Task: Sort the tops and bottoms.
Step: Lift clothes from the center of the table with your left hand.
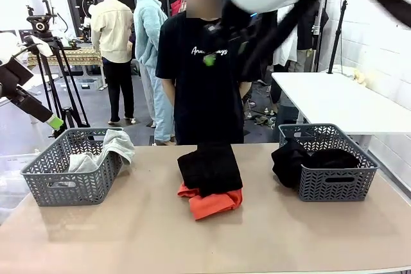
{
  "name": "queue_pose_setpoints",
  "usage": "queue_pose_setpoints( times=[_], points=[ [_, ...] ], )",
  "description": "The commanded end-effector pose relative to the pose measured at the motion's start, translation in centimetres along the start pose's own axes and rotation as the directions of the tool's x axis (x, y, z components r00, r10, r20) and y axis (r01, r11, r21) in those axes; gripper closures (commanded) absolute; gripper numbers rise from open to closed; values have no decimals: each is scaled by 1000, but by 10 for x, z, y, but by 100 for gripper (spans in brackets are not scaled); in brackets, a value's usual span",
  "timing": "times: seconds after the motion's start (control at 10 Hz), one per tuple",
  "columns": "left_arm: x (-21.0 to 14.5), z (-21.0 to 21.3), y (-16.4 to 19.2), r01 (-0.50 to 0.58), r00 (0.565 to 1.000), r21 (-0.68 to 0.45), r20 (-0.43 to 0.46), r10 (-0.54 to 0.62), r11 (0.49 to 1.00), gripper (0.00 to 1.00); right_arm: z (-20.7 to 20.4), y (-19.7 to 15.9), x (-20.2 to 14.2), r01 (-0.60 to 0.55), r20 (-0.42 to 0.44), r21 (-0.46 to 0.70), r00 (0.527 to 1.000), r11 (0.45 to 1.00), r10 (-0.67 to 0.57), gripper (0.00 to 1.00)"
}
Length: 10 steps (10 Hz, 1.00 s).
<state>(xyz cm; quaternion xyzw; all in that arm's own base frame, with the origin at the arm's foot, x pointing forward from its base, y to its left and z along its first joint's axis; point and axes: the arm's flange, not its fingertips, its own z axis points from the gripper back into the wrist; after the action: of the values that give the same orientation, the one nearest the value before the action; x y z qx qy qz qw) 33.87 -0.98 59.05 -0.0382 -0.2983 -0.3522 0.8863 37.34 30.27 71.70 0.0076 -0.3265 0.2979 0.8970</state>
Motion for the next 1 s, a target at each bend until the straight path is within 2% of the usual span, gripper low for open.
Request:
queue_pose_setpoints(
  times=[0.0,0.1,0.3,0.5,0.9],
  points=[
    [0,0,0,0,1000,1,-2,0,1000,0,40,2,-75,101,-7,-88,995,991,-102,0],
    [0,0,0,0,1000,1,-2,0,1000,0,52,0,-96,129,-19,-107,991,986,-131,0],
    [0,0,0,0,1000,1,-2,0,1000,0,45,-17,-127,186,-22,-126,981,974,-191,0],
    [0,0,0,0,1000,1,-2,0,1000,0,32,-39,-147,255,36,-92,967,963,-253,0],
    [0,0,0,0,1000,1,-2,0,1000,0,-17,-63,-150,284,111,31,952,958,-286,0]
  ],
)
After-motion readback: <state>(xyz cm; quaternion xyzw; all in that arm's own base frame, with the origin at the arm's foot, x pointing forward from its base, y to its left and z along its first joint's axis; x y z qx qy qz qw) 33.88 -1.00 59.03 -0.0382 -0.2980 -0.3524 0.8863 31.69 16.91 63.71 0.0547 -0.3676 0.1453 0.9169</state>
